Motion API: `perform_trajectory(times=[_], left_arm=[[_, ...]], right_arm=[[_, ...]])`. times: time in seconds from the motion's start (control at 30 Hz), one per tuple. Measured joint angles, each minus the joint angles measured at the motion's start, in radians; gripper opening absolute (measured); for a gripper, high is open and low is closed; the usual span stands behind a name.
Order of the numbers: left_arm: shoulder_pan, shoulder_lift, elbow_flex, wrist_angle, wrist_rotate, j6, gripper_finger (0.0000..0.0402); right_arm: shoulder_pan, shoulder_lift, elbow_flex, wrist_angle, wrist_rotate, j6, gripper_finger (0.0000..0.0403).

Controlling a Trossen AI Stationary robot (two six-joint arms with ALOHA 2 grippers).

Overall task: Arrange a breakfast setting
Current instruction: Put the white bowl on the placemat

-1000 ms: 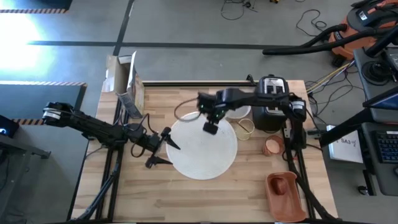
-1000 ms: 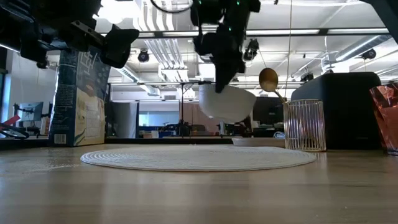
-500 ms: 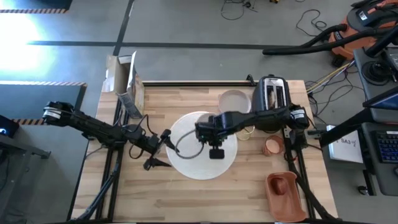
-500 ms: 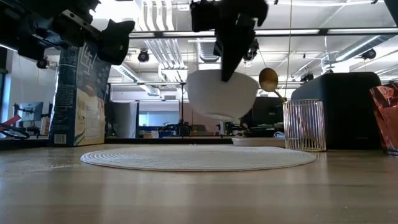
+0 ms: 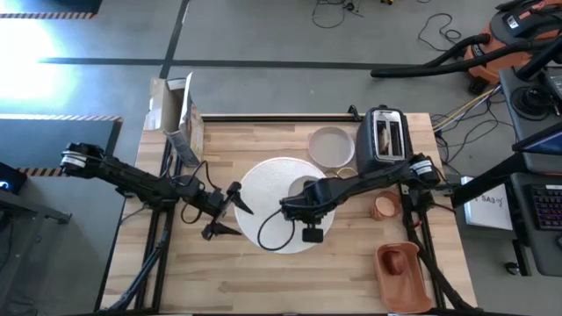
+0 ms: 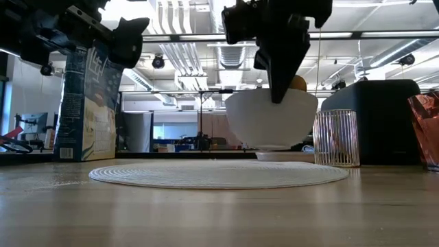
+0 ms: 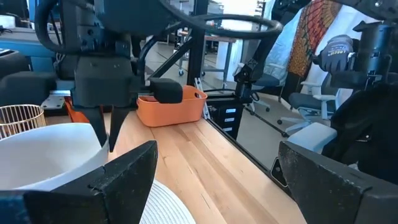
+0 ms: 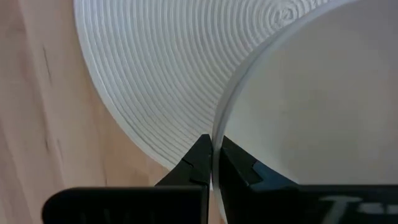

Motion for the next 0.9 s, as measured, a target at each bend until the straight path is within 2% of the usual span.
perform_trajectory(times=[0.2,0.53,0.9], left_arm=[[-0.013,0.0,0.0,0.0,0.0,0.003,0.0317],[-0.016,0.0,0.0,0.0,0.0,0.004,0.0317],[-0.016,0.0,0.001,-0.001,0.0,0.027,0.0317]], right_arm=[[0.0,0.0,-0.051,0.114,-0.102,0.001,0.0009],[0.0,0.003,-0.06,0.113,-0.1,-0.001,0.0012],[-0.002,0.003,-0.024,0.013,-0.1,-0.002,0.0104]])
